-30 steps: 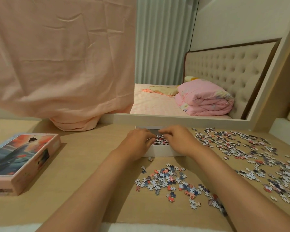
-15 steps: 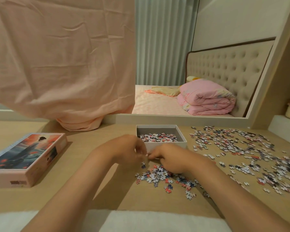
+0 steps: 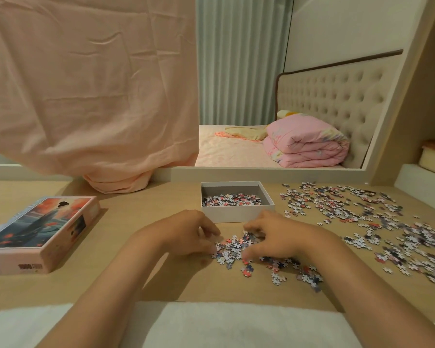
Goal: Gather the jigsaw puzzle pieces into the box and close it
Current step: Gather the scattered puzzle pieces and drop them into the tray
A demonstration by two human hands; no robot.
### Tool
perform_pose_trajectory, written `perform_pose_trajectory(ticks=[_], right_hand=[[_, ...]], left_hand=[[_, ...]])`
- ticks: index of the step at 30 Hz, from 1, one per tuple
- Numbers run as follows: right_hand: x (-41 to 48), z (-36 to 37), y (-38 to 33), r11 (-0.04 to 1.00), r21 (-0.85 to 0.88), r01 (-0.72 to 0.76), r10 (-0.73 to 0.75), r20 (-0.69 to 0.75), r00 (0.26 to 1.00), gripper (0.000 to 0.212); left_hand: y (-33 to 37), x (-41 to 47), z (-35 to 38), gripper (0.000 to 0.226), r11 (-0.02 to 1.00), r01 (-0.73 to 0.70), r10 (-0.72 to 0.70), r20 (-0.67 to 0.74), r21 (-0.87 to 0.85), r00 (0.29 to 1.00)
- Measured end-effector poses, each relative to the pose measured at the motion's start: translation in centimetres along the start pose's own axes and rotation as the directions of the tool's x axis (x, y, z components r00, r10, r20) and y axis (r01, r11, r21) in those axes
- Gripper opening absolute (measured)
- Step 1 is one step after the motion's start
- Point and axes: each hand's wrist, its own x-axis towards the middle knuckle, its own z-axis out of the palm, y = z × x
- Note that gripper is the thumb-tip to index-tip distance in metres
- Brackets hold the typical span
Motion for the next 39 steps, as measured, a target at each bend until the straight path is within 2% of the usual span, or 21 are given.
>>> perform_pose_trajectory(ticks=[2,4,8,11,14,16,18,20,22,27,31,33,35,37,39], right_hand=[[-0.1,0.5,-0.6,0.998,-0.056,-0.029,0.031,0.03,0.999,0.104],[0.2,0.9,-1.2,0.998,-0.059,-0.01,0.011,0.019,1.0,0.104],[0.6,1.2,-1.9,0.996,0.013,0.084,-0.083,-0.042,0.996,0.074],[0.4,1.0,-1.7,0.992,0.072,0.103,-0.098,-0.068,0.993,0.065],[0.3,1.0,-1.4,0.995,0.062,0.078,-0.073,-0.079,0.994,0.073],[0.3,1.1,-1.4,0.998,0.035,0.044,-0.043,-0.05,0.998,0.083],[0.4,1.3,-1.7,1.0,-0.017,0.016,-0.016,-0.022,1.0,0.092],[0.5,1.7,-2.3,0.999,-0.043,-0.006,0.005,-0.025,1.0,0.102],[0.6,2.1,-2.9,1.0,-0.027,-0.002,0.0,-0.068,0.998,0.1],[1.0,2.4,-2.8,0.993,0.1,0.066,-0.048,-0.174,0.984,0.069],[0.9,1.9,-2.2,0.987,0.154,0.053,-0.03,-0.15,0.988,0.083],[0.9,1.7,-2.0,0.996,0.093,0.01,0.003,-0.137,0.991,0.089],[0.9,1.7,-2.0,0.999,0.052,0.006,0.001,-0.117,0.993,0.078],[1.0,1.9,-2.2,0.995,0.089,0.051,-0.04,-0.118,0.992,0.051],[1.2,2.1,-2.3,0.988,0.131,0.083,-0.065,-0.136,0.989,0.033]], left_hand=[[0.0,-0.5,-0.3,0.062,0.996,0.071,-0.075,0.075,0.053,0.994],[0.1,-0.5,0.0,0.062,0.996,0.07,-0.076,0.101,0.062,0.992],[0.4,0.2,1.2,0.033,0.995,0.009,-0.009,0.004,-0.095,1.0],[0.5,0.3,1.3,0.033,0.992,-0.003,0.0,-0.022,-0.13,1.0],[0.5,-0.1,0.6,0.046,0.998,0.018,-0.021,-0.045,-0.063,0.999],[0.3,-0.6,0.0,0.056,0.996,0.083,-0.083,0.002,0.01,0.997],[0.0,-1.0,-0.2,0.057,0.991,0.129,-0.132,0.079,0.046,0.988],[-0.2,-1.0,-0.1,0.05,0.994,0.109,-0.109,0.086,0.003,0.99],[-0.2,-0.5,0.4,0.04,0.997,0.051,-0.049,0.03,-0.055,0.998],[0.6,0.4,1.4,0.031,0.999,-0.03,0.029,-0.06,-0.03,0.998],[0.3,0.1,1.1,0.047,1.0,-0.008,0.007,-0.026,-0.006,1.0],[0.5,0.0,1.4,0.048,0.999,-0.025,0.026,-0.014,0.032,1.0],[0.9,0.2,2.0,0.043,0.997,-0.064,0.066,-0.029,0.051,0.997],[1.4,0.7,2.5,0.037,0.994,-0.101,0.103,-0.077,0.033,0.992],[1.7,1.0,2.8,0.032,0.996,-0.089,0.088,-0.128,0.002,0.988]])
